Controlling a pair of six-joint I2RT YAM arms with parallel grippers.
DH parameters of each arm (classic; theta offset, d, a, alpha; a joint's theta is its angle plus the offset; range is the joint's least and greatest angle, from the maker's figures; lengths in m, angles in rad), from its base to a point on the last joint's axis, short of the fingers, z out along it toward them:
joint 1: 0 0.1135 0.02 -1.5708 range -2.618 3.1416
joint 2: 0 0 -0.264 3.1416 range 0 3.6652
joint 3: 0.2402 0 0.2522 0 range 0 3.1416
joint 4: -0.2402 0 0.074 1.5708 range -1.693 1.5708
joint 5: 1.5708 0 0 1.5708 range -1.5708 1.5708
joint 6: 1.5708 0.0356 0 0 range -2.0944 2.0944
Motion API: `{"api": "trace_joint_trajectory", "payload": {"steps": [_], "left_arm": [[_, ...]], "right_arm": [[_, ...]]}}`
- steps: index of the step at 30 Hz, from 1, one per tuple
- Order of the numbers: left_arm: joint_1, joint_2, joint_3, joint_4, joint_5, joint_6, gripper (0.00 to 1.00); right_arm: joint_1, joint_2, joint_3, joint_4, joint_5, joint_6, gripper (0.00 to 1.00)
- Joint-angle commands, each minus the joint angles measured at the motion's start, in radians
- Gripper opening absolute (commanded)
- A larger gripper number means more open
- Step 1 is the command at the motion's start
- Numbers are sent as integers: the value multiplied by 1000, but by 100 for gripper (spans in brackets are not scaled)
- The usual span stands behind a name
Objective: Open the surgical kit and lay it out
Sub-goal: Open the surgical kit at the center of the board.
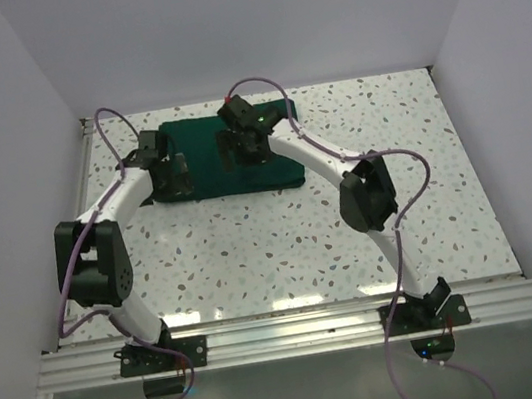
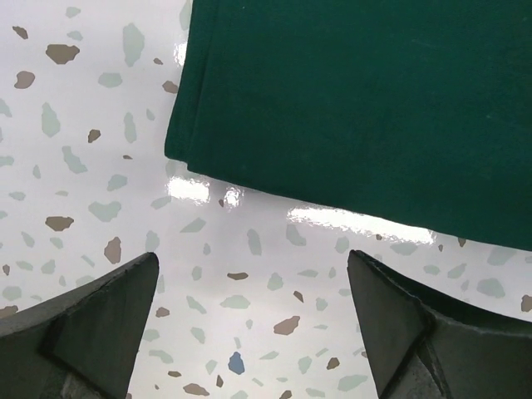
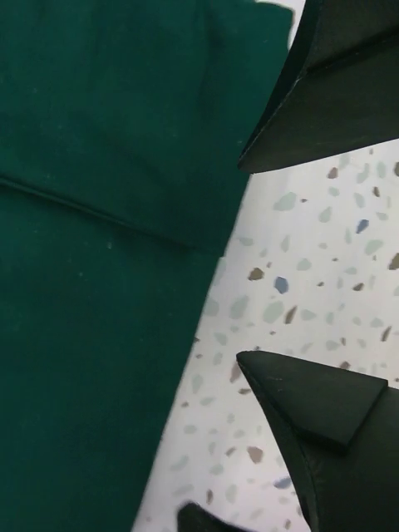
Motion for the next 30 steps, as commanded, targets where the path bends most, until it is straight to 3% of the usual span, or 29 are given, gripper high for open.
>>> {"api": "trace_joint_trajectory", "payload": {"steps": [1,5,8,11,12,14,21,30], "left_arm": [[10,-61,-37,70,32,23,100],[11,-67,-70,81,49,32,100],[13,-63,-90,90,61,39,100],[13,-52,-100,101,77,46,100],[13,-47,-102,102,80,46,100],[13,-37,-96,104,86,46,100],[13,9,-27,81,77,58,100],[13,68,51,44,46,52,100]], "right_arm": [[-18,92,115,-93,5,-5,91],[-18,156,110,-67,11,1,84],[-18,175,85,-38,11,2,73],[-16,199,96,-39,-10,-5,48],[-18,206,100,-44,-22,-11,21],[-19,218,132,-70,-27,-22,0],[-53,34,110,-84,54,-54,0],[-228,-320,-258,-55,194,-53,0]]}}
